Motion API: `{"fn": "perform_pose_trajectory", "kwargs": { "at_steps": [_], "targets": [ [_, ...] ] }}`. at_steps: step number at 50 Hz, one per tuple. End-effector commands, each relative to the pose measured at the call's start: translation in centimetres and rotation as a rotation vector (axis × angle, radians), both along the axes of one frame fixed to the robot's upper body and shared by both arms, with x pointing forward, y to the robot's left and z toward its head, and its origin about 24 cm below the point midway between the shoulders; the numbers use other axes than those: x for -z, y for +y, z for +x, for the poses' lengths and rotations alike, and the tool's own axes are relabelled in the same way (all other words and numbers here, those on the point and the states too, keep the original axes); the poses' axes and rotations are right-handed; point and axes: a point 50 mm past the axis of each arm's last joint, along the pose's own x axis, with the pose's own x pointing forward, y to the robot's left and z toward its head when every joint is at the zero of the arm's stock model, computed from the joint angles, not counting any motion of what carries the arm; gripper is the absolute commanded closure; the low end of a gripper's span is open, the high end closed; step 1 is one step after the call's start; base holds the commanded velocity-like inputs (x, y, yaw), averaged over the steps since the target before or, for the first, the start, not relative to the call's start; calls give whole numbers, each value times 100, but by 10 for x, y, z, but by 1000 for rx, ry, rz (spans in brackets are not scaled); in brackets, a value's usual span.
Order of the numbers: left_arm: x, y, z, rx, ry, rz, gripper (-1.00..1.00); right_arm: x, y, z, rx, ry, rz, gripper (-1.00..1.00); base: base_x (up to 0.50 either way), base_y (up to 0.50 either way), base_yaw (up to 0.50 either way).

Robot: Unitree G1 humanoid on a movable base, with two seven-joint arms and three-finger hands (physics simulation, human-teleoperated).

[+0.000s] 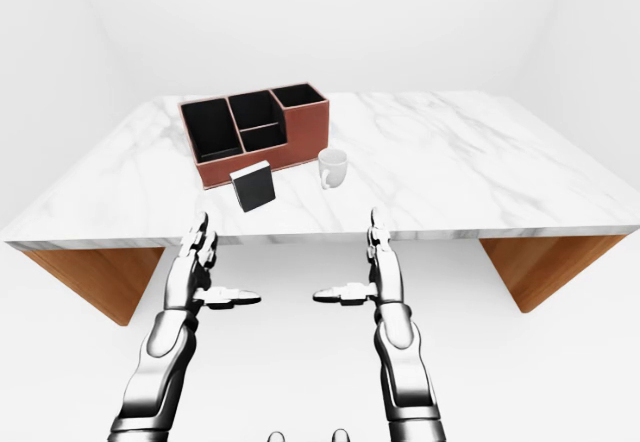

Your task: Pick up the book and place it in the front compartment of the caddy.

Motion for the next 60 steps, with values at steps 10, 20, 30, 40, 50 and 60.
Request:
{"fn": "perform_pose_trajectory", "kwargs": {
  "at_steps": [10, 20, 30, 40, 50, 60],
  "targets": [
    [-3, 6, -1, 6, -2, 2, -100, -2, -4, -1, -15, 0, -26, -100, 0, 0, 0],
    [-10, 7, -2, 8, -9, 0, -100, -7, -4, -2, -14, -8, -28, -100, 0, 0, 0],
    [-30, 7, -5, 16, -78, -3, -100, -28, -1, -6, -23, -70, -27, -100, 0, 0, 0],
    [-68, 13, -11, 9, -244, 11, -100, -59, 0, -12, -30, -204, -22, -100, 0, 0, 0],
    [-112, 22, -21, -2, -437, 36, -100, -113, -5, -29, -34, -451, -4, -100, 0, 0, 0],
    [-116, 21, -23, 0, -455, 39, -100, -121, -6, -34, -39, -490, 17, -100, 0, 0, 0]
  ]
}}
